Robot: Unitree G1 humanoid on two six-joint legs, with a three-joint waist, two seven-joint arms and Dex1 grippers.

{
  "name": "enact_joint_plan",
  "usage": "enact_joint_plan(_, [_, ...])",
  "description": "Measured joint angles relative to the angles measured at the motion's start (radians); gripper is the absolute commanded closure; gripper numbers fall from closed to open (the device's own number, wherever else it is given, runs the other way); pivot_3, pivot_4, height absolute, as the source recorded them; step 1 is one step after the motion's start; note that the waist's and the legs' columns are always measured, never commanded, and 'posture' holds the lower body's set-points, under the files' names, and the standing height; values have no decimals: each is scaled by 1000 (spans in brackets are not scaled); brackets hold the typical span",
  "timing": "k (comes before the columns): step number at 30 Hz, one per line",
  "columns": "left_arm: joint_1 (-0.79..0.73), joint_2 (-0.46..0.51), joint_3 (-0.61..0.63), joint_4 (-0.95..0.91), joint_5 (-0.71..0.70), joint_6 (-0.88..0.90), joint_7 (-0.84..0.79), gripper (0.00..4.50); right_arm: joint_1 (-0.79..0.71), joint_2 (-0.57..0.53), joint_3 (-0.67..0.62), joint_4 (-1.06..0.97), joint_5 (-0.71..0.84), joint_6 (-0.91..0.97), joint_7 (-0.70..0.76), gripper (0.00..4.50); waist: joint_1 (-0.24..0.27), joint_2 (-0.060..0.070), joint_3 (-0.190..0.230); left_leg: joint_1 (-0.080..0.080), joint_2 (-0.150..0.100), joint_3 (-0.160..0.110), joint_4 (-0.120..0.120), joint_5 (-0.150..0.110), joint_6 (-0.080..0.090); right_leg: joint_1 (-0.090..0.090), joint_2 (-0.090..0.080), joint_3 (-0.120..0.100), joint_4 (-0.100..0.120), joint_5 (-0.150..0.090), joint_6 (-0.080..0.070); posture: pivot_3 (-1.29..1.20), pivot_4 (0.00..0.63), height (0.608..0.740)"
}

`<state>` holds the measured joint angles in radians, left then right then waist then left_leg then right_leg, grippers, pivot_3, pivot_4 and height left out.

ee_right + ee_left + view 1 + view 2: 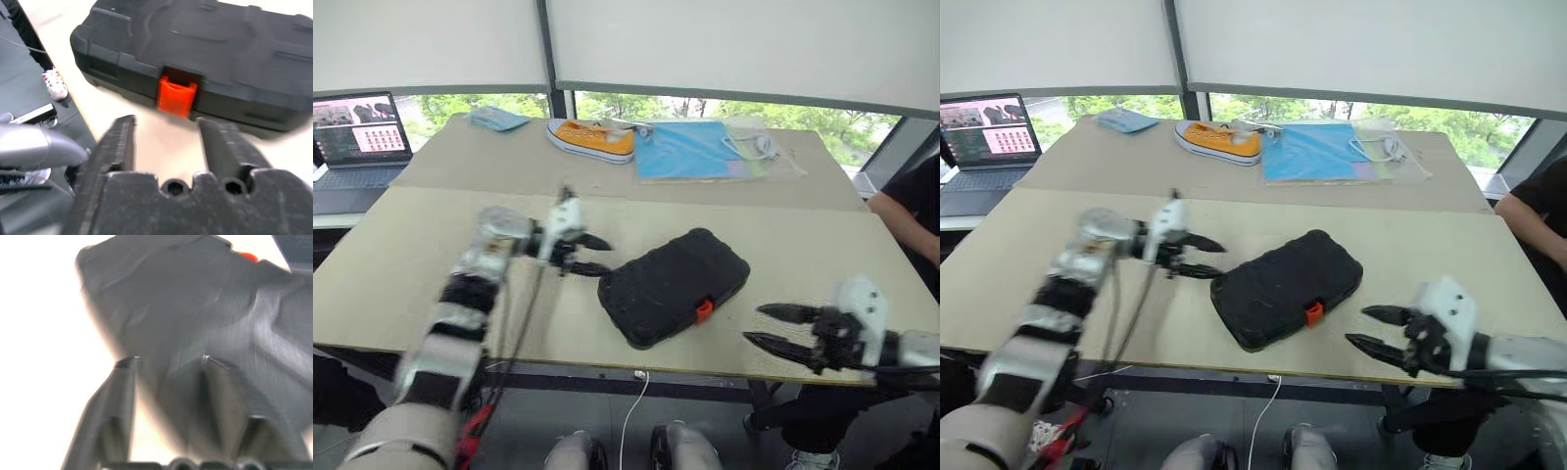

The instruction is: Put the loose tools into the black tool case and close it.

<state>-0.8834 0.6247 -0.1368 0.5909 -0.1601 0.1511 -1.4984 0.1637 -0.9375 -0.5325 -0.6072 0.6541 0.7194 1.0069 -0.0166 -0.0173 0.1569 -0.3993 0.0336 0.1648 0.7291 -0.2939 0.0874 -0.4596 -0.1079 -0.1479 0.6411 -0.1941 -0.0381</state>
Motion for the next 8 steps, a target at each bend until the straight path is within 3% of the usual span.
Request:
enact_joint_plan(2, [39,102,49,-82,-43,104,-34,32,-16,-57,-75,69,39,12,64,43,8,0,2,0,0,0,0,0,0,0,-1,-1,-1,0,0,0,150,718])
enact_joint_plan(6, [85,275,143,-164,-123,265,-77,8,-33,-186,-140,226,71,12,219,14,34,0,3,-1,-1,-1,0,-3,4,2,-4,-2,-6,0,0,0,150,718])
enact_joint_plan(8, [106,314,178,-167,-142,289,-80,8,-36,-216,-146,294,67,4,272,14,42,0,3,-1,-1,-1,0,-4,5,3,-5,-3,-9,1,2,0,150,718])
